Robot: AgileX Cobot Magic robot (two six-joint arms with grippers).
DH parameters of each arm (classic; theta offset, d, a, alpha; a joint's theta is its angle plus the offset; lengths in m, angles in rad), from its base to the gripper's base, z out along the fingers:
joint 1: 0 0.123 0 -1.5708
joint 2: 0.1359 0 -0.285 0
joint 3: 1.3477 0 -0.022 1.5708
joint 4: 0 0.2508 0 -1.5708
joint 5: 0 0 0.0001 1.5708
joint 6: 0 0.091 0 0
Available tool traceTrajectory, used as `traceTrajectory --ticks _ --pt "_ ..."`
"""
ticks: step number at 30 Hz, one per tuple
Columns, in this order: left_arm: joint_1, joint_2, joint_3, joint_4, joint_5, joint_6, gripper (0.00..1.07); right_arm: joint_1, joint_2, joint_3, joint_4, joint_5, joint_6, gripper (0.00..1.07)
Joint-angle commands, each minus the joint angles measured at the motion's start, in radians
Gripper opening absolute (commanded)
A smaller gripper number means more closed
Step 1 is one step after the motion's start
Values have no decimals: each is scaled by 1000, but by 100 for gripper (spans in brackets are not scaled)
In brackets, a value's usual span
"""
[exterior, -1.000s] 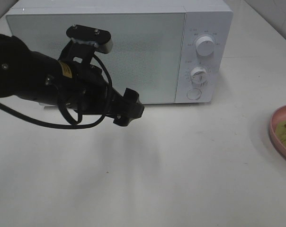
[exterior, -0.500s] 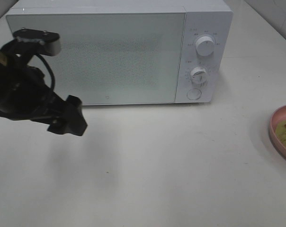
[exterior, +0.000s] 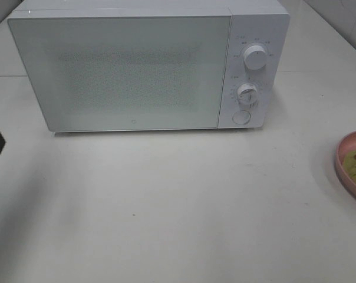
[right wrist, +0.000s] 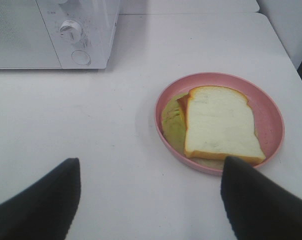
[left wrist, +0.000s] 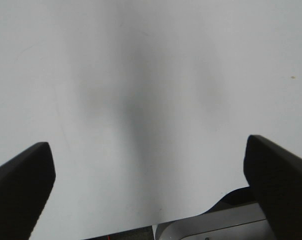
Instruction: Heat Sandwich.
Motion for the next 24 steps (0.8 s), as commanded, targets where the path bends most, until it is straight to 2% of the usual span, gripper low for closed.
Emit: traceTrajectory --ticks 1,5,13,17,18,19,23,24 --pt "56 -40 2 25 58 1 98 -7 -29 2 -3 -10 1 75" --pt "105 -100 2 41 112 1 98 -7 -29 2 -3 -10 1 75" --pt "109 -265 31 59 128 1 98 -7 -29 2 -3 -10 1 75" --pt "109 -424 143 65 88 2 98 -7 -29 2 -3 -10 1 75" --pt "109 -424 143 65 88 2 98 -7 -29 2 -3 -10 1 75" --pt "109 -482 194 65 83 8 98 -7 -29 2 -3 -10 1 75" --pt "109 -575 263 65 75 39 98 -7 -29 2 -3 -10 1 75" --pt "109 -628 307 65 72 58 98 -7 -29 2 -3 -10 1 75"
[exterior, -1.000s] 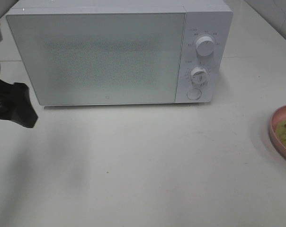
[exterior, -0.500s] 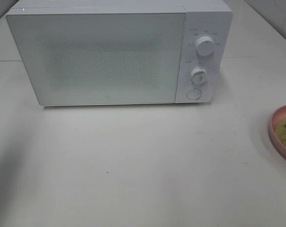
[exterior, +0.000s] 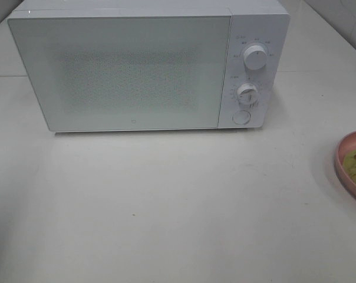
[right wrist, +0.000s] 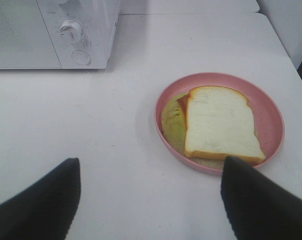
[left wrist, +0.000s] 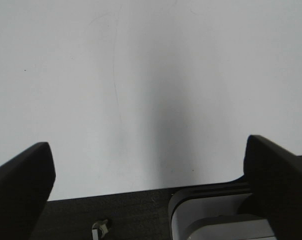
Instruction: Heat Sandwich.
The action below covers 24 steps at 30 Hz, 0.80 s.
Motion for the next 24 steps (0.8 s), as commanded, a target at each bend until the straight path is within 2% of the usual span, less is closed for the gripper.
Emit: traceTrajectory --ticks 1,4,7,9,24 --pt "0 -97 76 0 -18 28 98 -7 -29 2 -3 -10 1 75" --pt "0 -196 132 -1 -31 27 98 -7 -29 2 -3 -10 1 75" --pt "0 -245 134 -4 -21 24 98 -7 -28 2 -3 -10 1 75" --pt "0 -308 156 -25 1 -9 98 -7 -28 2 -3 -10 1 75" --pt "0 -552 153 -50 -1 -22 98 -7 -28 2 -3 -10 1 75"
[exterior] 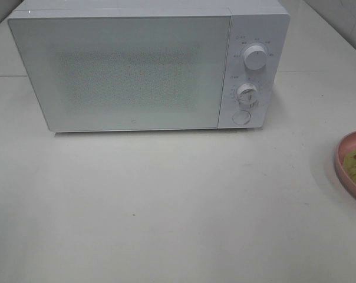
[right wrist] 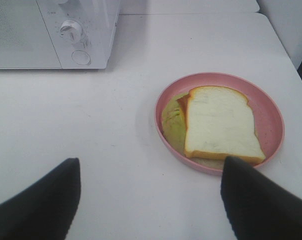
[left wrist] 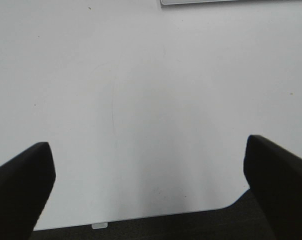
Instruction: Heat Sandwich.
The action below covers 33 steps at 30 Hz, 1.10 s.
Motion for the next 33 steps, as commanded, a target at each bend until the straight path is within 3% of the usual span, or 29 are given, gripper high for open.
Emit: traceTrajectory --ticks 1,8,12,33 --pt "0 -50 4 -19 -1 -8 98 -7 -28 2 -3 -10 1 75" --pt "85 -200 5 -13 -2 -7 98 -7 -28 2 -3 -10 1 75" --pt "86 -268 5 -12 -2 -7 98 -7 -28 2 -3 -10 1 75" --pt "85 -261 5 -7 -2 -7 98 -7 -28 2 -2 -10 1 75"
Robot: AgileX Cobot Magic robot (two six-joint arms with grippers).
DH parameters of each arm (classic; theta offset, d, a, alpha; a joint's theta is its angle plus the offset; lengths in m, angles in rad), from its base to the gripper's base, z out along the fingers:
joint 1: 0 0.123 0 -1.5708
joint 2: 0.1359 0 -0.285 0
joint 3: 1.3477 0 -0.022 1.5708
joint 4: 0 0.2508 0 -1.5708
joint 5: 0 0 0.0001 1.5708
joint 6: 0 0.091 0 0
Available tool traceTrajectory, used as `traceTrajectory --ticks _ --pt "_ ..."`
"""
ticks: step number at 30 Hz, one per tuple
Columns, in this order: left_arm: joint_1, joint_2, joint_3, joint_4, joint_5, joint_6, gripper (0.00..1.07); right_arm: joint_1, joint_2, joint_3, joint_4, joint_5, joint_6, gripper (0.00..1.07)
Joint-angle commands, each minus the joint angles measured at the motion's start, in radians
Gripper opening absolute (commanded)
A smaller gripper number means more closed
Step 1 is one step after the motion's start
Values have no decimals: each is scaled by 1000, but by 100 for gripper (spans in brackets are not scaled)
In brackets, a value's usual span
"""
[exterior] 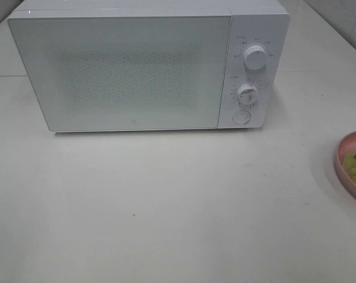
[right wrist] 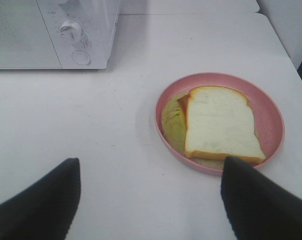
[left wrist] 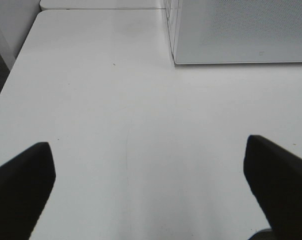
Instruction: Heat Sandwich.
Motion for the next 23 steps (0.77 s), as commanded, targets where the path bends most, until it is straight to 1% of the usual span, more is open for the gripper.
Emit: traceTrajectory --ticks 1,23 --pt "2 -28 3 0 -2 -6 98 -7 -28 2 -2 -10 1 75" --pt "2 -28 3 0 -2 -6 98 -7 -28 2 -2 -10 1 75"
